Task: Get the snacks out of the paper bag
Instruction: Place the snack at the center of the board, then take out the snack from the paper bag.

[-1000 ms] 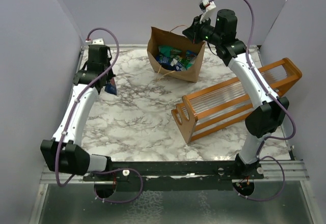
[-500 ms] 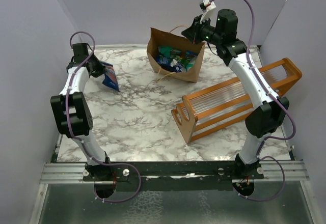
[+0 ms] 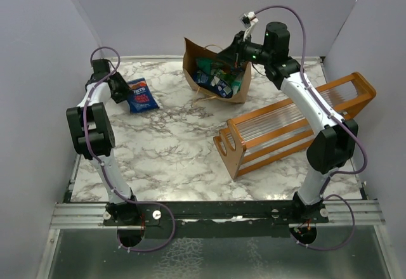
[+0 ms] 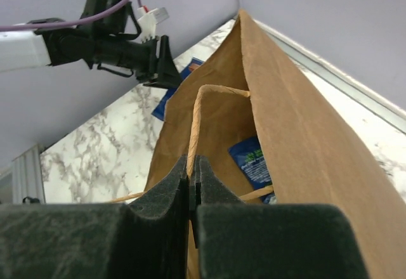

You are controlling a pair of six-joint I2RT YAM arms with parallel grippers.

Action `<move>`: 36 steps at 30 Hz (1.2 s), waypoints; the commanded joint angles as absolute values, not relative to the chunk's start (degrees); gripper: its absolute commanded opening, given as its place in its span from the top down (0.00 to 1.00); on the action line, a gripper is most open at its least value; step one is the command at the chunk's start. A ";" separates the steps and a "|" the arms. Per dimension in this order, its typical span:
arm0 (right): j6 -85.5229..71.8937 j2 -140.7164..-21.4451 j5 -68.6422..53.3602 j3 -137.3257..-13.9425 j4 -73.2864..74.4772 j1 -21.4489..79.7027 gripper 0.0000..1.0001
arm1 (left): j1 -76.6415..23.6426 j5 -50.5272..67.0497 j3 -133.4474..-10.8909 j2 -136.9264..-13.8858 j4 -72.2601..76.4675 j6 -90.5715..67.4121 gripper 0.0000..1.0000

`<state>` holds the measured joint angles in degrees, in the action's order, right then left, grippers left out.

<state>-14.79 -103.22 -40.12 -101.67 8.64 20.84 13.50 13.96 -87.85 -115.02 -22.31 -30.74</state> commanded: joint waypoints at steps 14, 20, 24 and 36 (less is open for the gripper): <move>-7.41 -100.12 -39.24 -97.71 7.50 31.86 0.99 | 5.62 19.82 -68.60 -76.36 -19.64 -31.74 0.25; -9.81 -101.91 -36.41 -100.46 7.61 31.90 0.99 | -5.82 17.89 -57.87 -61.74 -12.30 -38.52 0.27; -11.09 -102.32 -33.21 -101.97 8.17 31.90 0.98 | -15.02 11.54 -50.70 -54.14 -5.97 -40.57 0.32; -13.15 -100.16 -27.25 -102.25 8.03 31.90 0.99 | -43.04 -10.76 -50.98 -60.61 4.74 -35.47 0.65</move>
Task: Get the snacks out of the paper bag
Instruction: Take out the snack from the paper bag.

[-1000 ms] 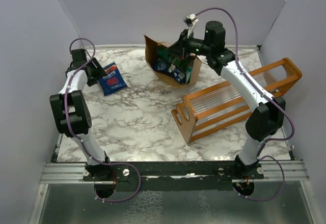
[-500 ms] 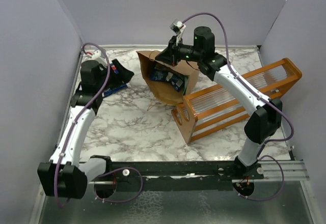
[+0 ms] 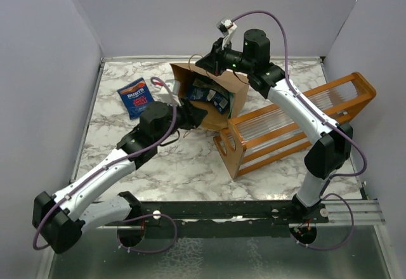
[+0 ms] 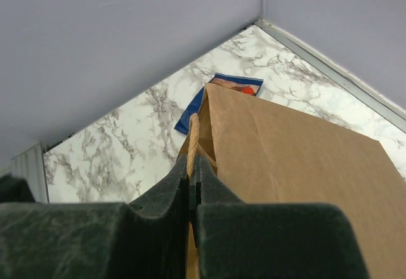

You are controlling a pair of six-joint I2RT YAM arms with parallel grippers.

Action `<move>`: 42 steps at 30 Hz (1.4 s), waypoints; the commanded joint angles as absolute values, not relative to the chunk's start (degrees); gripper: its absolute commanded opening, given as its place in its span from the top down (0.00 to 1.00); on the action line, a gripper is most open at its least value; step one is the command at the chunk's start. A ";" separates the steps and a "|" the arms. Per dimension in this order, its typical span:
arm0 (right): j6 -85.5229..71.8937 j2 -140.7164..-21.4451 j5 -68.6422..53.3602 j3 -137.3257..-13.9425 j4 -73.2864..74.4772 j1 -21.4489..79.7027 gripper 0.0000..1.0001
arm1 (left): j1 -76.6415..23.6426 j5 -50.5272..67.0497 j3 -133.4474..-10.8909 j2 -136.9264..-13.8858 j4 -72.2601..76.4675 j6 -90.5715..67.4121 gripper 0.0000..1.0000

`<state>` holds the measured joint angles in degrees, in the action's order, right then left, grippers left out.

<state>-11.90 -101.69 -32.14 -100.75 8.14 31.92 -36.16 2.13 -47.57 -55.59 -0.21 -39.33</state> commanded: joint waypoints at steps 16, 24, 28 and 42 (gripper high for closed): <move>-13.46 -98.83 -23.16 -104.85 8.34 31.90 0.99 | -45.89 -28.35 -61.78 -84.86 3.91 -45.19 0.95; -11.42 -99.90 -21.42 -107.86 10.03 31.90 0.99 | -41.53 -24.45 -62.98 -90.19 3.89 -53.16 0.88; -10.96 -99.86 -21.27 -108.01 9.89 31.90 0.99 | -40.04 -25.34 -63.49 -91.58 3.11 -55.21 0.72; -10.08 -100.02 -21.01 -108.15 9.89 31.90 0.99 | -38.50 -28.56 -71.69 -99.19 -5.38 -58.49 0.46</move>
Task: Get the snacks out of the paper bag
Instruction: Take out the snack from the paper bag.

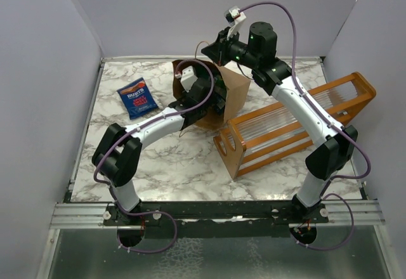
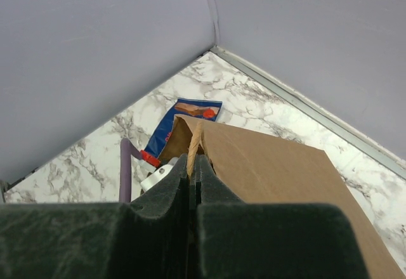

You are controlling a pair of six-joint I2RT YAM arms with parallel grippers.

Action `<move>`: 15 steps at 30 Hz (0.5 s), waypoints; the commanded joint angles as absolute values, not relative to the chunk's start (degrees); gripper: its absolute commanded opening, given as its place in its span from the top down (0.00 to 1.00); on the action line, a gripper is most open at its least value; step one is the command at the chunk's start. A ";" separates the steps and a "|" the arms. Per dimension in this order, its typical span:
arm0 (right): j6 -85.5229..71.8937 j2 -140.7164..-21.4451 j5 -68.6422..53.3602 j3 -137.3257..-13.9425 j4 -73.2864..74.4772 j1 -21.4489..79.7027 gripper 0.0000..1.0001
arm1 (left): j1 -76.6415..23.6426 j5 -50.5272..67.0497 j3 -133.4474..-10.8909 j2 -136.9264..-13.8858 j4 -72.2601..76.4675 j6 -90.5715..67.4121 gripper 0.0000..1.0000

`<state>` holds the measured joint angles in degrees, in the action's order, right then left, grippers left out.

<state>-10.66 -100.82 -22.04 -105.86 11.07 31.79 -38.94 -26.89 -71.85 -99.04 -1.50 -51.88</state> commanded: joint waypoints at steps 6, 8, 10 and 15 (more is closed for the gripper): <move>-10.19 -100.08 -21.29 -108.48 9.85 31.90 0.99 | -37.22 -32.98 -75.95 -102.21 -12.38 -68.33 0.33; -10.21 -99.87 -21.42 -108.41 9.76 31.90 0.99 | -36.63 -32.59 -76.49 -103.02 -12.61 -70.43 0.33; -10.30 -99.77 -21.44 -108.25 9.60 31.86 0.99 | -36.12 -32.33 -76.64 -103.86 -13.17 -73.88 0.34; -10.46 -99.52 -21.73 -108.46 9.69 31.90 0.99 | -35.55 -34.52 -78.94 -106.02 -12.33 -76.03 0.35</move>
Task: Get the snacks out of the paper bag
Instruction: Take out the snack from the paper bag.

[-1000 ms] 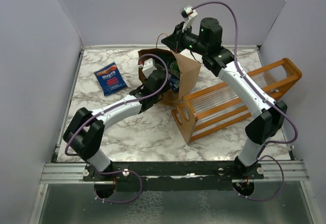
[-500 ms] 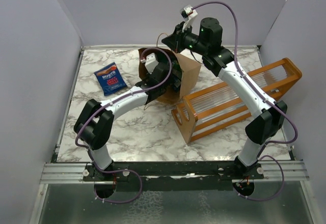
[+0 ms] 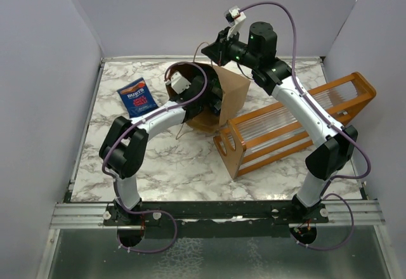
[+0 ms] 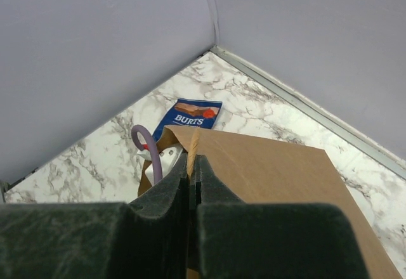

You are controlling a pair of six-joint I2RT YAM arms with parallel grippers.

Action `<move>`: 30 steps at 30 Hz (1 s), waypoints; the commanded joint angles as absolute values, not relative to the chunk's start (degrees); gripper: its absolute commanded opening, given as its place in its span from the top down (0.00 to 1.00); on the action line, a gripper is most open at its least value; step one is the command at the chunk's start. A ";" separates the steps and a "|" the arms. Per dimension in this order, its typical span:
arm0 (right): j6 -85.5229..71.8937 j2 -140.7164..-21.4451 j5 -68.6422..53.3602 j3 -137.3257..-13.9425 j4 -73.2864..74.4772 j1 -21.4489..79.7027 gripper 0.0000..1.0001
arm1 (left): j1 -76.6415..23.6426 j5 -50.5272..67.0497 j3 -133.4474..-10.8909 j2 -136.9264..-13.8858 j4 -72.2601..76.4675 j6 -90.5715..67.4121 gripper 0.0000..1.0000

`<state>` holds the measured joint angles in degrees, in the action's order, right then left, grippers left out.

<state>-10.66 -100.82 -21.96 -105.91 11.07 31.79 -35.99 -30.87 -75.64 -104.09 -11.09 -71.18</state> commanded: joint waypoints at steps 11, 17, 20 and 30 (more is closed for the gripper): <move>-9.83 -98.61 -22.15 -107.50 10.03 31.90 0.99 | -32.40 -32.30 -77.87 -106.43 -3.90 -73.54 0.69; -8.97 -98.31 -21.29 -106.34 9.85 31.90 0.99 | -32.27 -28.63 -75.06 -102.09 -0.44 -69.24 0.90; -7.62 -98.19 -19.88 -105.77 10.10 31.90 0.99 | -32.34 -25.59 -73.44 -98.53 0.93 -66.37 0.96; -5.56 -98.25 -16.34 -104.12 9.78 31.87 0.99 | -32.35 -16.59 -70.95 -87.08 -0.90 -59.30 1.00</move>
<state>-7.07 -100.68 -19.11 -105.14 11.05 31.81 -32.47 -21.98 -71.33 -91.98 -1.78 -62.87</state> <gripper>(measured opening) 0.021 0.032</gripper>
